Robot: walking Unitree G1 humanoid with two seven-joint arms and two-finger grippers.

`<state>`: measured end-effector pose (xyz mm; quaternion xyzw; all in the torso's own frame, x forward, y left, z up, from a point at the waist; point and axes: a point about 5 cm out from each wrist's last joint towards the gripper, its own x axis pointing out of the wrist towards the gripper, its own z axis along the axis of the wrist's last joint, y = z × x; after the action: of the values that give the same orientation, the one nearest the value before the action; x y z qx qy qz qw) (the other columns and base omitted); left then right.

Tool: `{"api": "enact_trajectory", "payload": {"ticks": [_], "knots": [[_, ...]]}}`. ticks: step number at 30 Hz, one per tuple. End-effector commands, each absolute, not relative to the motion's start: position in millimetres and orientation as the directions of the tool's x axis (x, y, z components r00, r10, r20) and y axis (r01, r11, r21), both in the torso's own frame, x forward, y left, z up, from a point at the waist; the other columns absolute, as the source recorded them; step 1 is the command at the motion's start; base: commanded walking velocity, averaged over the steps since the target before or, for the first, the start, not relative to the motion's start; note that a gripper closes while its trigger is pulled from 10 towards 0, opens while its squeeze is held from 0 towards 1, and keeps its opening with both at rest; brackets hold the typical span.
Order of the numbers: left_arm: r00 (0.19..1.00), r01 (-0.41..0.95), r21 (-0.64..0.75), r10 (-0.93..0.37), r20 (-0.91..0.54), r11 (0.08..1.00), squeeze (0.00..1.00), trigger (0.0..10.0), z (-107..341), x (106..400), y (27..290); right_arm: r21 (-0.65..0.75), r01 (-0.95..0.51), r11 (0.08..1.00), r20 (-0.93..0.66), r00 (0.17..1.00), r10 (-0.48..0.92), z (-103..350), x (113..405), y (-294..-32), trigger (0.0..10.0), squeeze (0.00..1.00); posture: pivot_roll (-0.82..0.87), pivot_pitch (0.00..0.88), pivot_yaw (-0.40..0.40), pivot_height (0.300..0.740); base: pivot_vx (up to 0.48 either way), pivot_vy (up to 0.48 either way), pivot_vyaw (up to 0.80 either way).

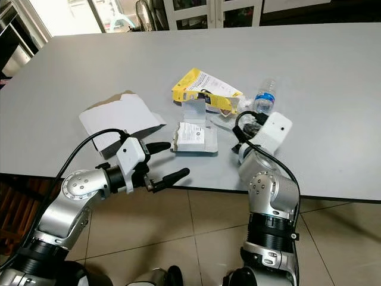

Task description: Picking trash to rubbish bin

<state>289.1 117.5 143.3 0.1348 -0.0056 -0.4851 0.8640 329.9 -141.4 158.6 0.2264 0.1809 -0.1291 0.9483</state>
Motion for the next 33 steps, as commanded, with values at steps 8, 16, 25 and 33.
{"api": "enact_trajectory", "payload": {"ticks": [8,16,25,33], "knots": [[0.524,0.841,0.242,-0.840,-0.139,0.484,0.00,10.0,141,289,117,0.283,0.223,0.933,-0.304,0.943,-0.133,174,331,-128,10.0,0.00,-0.04,0.133,0.123,0.740,0.000,0.000,0.00],[0.530,0.836,0.246,-0.837,-0.136,0.490,0.00,10.0,141,290,116,0.135,0.209,0.969,-0.138,0.972,-0.190,196,332,-135,10.0,0.00,-0.05,0.125,0.119,0.740,0.000,0.000,0.00],[0.551,0.822,0.249,-0.827,-0.116,0.513,0.00,10.0,142,293,114,0.041,0.132,0.990,0.001,0.991,-0.132,213,328,-129,10.0,0.00,-0.06,0.109,0.113,0.740,0.000,0.000,0.00],[0.600,0.784,0.236,-0.798,-0.055,0.573,0.00,10.0,149,299,112,0.028,0.119,0.992,0.085,0.989,-0.121,220,323,-134,10.0,0.00,-0.07,0.099,0.099,0.740,0.000,0.000,0.00]]}}
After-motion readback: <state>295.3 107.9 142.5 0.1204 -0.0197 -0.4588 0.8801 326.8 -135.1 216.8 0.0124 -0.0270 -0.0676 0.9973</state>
